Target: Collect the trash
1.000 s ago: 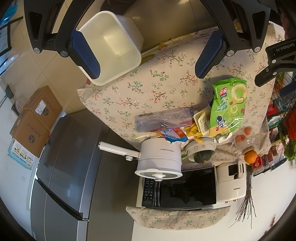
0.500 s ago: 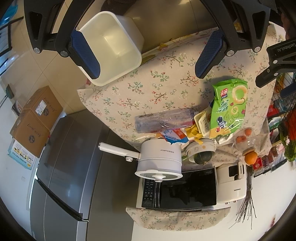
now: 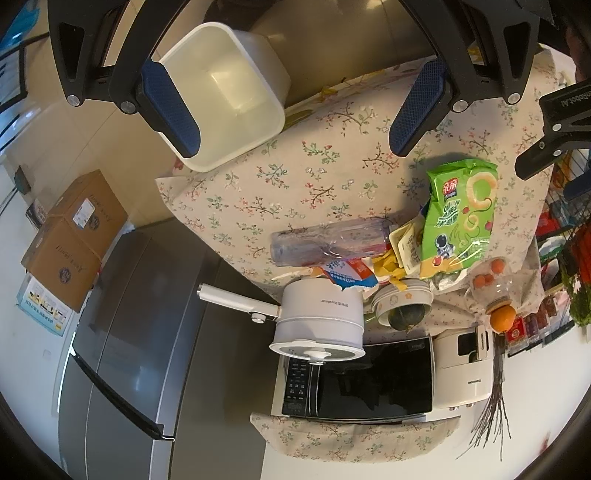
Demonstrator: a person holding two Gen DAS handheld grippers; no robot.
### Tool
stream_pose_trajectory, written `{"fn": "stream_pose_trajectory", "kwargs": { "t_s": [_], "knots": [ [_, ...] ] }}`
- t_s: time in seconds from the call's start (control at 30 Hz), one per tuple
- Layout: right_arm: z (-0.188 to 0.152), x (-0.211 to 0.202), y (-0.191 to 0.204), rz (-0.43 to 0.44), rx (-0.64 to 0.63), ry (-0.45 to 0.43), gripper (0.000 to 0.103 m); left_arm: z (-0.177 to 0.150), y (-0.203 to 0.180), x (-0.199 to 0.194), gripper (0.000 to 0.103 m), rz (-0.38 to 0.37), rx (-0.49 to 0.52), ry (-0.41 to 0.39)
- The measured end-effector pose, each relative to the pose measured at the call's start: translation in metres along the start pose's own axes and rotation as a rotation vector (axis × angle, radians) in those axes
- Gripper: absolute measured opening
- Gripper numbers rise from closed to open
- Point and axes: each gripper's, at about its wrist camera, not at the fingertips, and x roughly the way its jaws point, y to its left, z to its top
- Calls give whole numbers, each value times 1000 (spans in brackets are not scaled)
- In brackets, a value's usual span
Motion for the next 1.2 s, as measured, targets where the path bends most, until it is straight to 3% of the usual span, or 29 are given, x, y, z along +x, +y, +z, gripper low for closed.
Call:
{"fn": "stream_pose_trajectory", "kwargs": {
  "t_s": [0.23,0.47,0.57,0.9,1.03,1.1,1.2],
  "knots": [
    [1,-1,1,5,-8,1,103,4,4,0,102,-12,-10,6],
    [14,8,-6,92,3,69,103,22,26,14,102,-72,-39,62],
    [27,19,-11,114,7,105,103,32,41,32,102,-126,-76,128],
    [67,81,-7,196,-17,259,103,50,81,109,102,-198,-161,249],
    [57,110,-14,210,37,313,103,40,94,139,91,-254,-234,318],
    [51,123,-19,246,66,373,103,37,99,147,86,-305,-267,331],
    [50,133,-20,247,82,394,103,31,104,158,81,-361,-316,340]
  ]
}}
